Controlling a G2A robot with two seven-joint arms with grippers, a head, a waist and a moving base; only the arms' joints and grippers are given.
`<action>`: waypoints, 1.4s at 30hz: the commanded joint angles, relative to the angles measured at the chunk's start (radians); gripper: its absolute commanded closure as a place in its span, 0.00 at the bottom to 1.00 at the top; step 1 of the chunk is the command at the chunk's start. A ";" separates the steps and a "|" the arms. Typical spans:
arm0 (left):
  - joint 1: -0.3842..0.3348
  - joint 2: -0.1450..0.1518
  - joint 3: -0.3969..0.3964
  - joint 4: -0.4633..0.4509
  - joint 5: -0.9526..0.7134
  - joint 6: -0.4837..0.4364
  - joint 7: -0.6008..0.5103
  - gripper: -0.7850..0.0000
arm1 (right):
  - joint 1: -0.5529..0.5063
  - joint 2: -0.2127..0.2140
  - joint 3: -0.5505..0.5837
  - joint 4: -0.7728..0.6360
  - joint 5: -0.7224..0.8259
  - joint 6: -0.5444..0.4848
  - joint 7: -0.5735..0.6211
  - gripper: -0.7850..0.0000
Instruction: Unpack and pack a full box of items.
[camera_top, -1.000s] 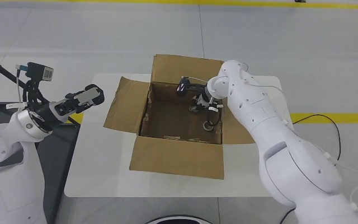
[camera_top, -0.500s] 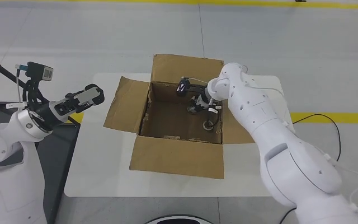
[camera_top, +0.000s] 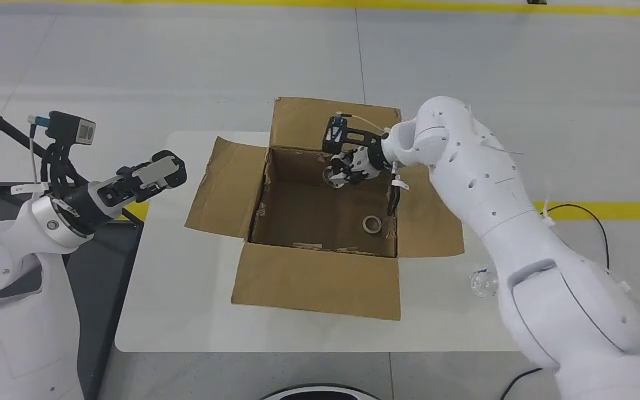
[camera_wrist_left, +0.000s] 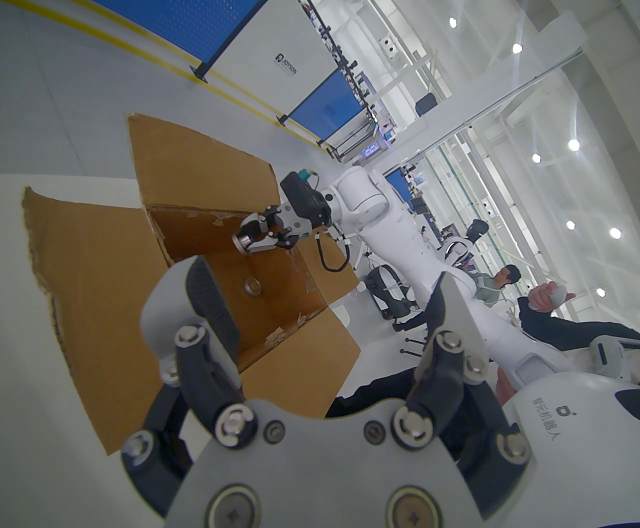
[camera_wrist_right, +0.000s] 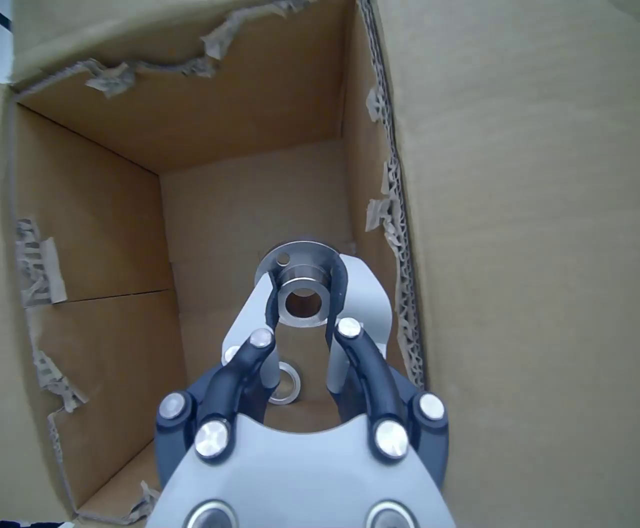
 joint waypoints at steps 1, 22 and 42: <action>0.000 0.000 0.000 0.000 0.000 0.000 0.000 0.00 | -0.025 0.042 0.016 -0.079 0.030 0.010 0.010 1.00; 0.000 0.000 0.000 0.000 0.000 0.000 0.000 0.00 | -0.229 0.252 0.155 -0.601 0.154 0.227 0.226 1.00; 0.000 0.000 0.000 0.000 0.000 0.000 0.000 0.00 | -0.492 0.444 0.505 -1.036 0.335 0.303 0.302 1.00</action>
